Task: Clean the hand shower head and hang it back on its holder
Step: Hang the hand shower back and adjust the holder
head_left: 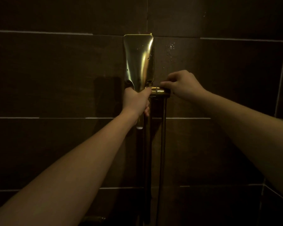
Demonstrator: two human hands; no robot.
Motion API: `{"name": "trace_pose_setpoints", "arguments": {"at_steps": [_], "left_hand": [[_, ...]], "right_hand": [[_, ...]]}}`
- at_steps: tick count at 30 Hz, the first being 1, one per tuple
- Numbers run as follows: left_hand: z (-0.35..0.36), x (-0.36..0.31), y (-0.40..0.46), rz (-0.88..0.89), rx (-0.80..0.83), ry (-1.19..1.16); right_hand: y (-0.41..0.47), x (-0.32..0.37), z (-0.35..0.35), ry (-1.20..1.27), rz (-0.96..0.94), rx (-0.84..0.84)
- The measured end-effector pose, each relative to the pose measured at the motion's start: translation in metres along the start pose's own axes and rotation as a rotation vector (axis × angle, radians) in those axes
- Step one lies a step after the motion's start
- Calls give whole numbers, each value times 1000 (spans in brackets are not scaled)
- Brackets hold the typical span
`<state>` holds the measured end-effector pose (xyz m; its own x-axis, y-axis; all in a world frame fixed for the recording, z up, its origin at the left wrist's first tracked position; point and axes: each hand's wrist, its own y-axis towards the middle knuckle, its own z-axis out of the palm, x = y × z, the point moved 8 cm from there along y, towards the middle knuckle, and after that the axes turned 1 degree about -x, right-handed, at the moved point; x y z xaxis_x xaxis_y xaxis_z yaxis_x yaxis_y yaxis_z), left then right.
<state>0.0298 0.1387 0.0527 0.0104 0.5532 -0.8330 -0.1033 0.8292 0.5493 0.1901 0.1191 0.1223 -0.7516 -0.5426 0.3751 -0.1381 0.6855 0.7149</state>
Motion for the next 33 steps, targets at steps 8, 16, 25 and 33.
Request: {"name": "trace_pose_setpoints", "arguments": {"at_steps": [8,16,25,33], "left_hand": [[1,2,-4,-22,15,-2],[5,2,-17,-60,70,-14],[12,-3,-53,-73,141,-62],[14,5,-81,-83,149,-143]], "right_hand": [[-25,2,9,-4,-62,-115],[-28,0,10,-96,-54,3],[-50,0,17,-2,25,66],[-79,-5,20,-35,38,122]]}}
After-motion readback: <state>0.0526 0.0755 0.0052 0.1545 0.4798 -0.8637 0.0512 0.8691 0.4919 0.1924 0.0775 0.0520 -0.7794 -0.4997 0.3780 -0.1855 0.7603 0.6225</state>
